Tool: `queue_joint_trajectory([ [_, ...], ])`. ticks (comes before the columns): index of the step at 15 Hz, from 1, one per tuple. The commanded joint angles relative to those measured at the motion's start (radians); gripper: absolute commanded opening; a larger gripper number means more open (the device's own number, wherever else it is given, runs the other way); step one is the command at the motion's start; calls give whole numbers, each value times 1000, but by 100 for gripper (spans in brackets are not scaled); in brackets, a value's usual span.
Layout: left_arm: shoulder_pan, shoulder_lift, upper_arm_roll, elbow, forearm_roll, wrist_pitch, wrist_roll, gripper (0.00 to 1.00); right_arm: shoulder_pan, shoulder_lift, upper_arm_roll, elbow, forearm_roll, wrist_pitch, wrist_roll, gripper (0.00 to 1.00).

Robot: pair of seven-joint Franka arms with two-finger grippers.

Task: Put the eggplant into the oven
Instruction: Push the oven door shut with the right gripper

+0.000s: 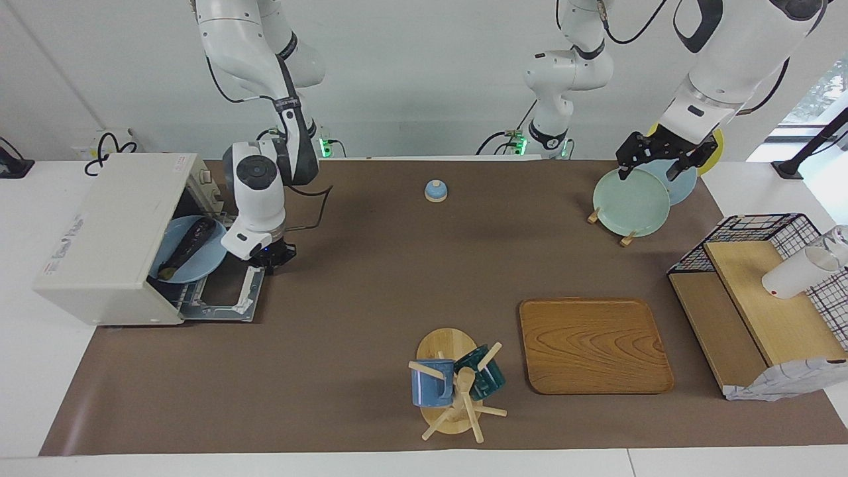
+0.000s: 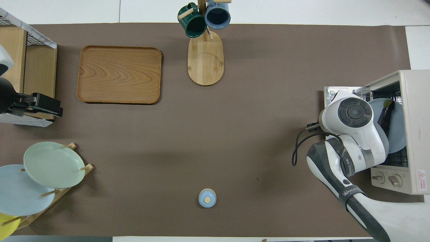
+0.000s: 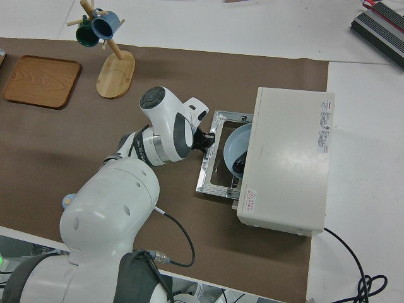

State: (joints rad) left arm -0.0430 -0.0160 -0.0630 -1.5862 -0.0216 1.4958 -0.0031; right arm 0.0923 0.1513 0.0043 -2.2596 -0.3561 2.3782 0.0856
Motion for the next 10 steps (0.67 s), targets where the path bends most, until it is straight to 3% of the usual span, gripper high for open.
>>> queue_joint_trajectory([
  [1,8,-13,-6,-3,20,-6,9,100,-22,-9,-13,26,-58,-13,-90,2],
  [6,8,-13,-6,-3,20,-8,9,100,-43,-36,-15,126,-58,-167,-200,2],
  [10,8,-13,-6,-3,20,-6,9,100,-94,-73,-17,138,-55,-198,-279,2],
])
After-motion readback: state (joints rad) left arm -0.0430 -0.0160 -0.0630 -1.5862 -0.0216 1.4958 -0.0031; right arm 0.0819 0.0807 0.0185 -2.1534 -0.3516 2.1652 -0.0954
